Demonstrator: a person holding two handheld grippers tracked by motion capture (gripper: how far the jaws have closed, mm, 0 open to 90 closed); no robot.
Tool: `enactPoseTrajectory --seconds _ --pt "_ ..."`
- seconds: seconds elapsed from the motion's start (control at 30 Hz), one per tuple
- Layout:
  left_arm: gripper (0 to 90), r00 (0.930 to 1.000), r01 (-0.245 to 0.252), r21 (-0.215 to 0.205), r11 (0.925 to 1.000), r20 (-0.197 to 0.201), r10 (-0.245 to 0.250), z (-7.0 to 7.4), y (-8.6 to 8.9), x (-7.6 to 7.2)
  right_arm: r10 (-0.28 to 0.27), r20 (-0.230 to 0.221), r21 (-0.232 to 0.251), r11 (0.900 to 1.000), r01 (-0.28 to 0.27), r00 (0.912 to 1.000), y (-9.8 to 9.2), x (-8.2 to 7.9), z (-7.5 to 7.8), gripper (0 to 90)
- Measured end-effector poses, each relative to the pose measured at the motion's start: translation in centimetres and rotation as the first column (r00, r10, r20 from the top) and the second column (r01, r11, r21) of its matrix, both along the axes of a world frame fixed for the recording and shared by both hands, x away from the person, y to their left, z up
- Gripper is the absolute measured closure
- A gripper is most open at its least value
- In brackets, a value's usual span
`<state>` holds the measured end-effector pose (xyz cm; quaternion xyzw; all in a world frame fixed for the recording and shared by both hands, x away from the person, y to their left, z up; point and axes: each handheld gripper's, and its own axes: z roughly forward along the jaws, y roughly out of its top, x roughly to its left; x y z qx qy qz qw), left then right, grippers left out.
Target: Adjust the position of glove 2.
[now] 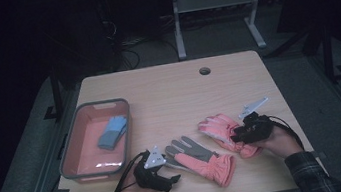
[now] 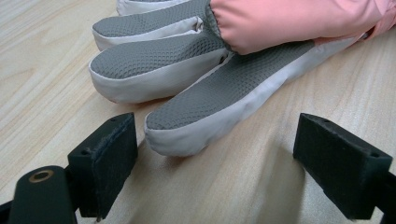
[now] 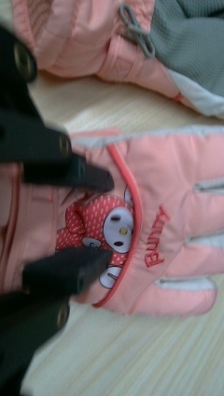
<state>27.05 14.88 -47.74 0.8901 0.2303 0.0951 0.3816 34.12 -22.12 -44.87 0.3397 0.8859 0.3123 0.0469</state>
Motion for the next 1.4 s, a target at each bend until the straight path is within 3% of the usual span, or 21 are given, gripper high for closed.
enactPoseTrajectory --seconds 0.07,0.17,0.3,0.47,0.73,0.97,1.17,1.4 --pt "12.9 1.0000 0.000 0.001 1.0000 0.000 0.000 0.0 0.0 0.0 0.005 0.012 0.003 1.000 -0.005 0.9999 0.0 -0.2 0.0 80.7" --pt "12.9 1.0000 0.001 0.001 1.0000 0.000 -0.001 0.0 0.0 0.0 -0.004 0.009 0.026 1.000 0.004 0.9999 -0.3 -0.2 0.0 87.0" --pt "12.9 1.0000 0.001 0.003 1.0000 -0.002 -0.001 0.0 0.0 0.0 -0.018 0.000 0.105 0.994 0.018 0.9998 -1.2 -0.2 0.1 89.3" --pt "12.9 1.0000 0.002 0.004 1.0000 -0.002 -0.002 0.0 0.0 0.0 -0.028 0.016 0.143 0.989 0.026 0.9995 -1.6 -0.5 1.3 89.7" --pt "12.8 1.0000 0.002 0.004 1.0000 -0.001 -0.002 0.0 0.0 0.0 -0.025 0.074 0.243 0.970 0.007 0.9970 -2.0 -0.8 3.9 89.7" --pt "12.9 1.0000 0.001 0.003 1.0000 0.001 -0.001 0.0 0.0 0.1 -0.004 0.078 0.259 0.966 -0.016 0.9970 -1.1 -1.2 6.3 89.7" --pt "12.9 1.0000 0.002 0.003 1.0000 0.001 -0.002 0.0 0.0 0.1 0.060 0.074 0.252 0.965 -0.077 0.9954 1.1 -2.1 7.3 89.6" --pt "12.9 1.0000 0.005 0.011 0.9999 0.002 -0.005 0.1 0.0 0.1 0.145 0.102 0.250 0.954 -0.167 0.9841 3.7 -3.1 8.2 89.6"
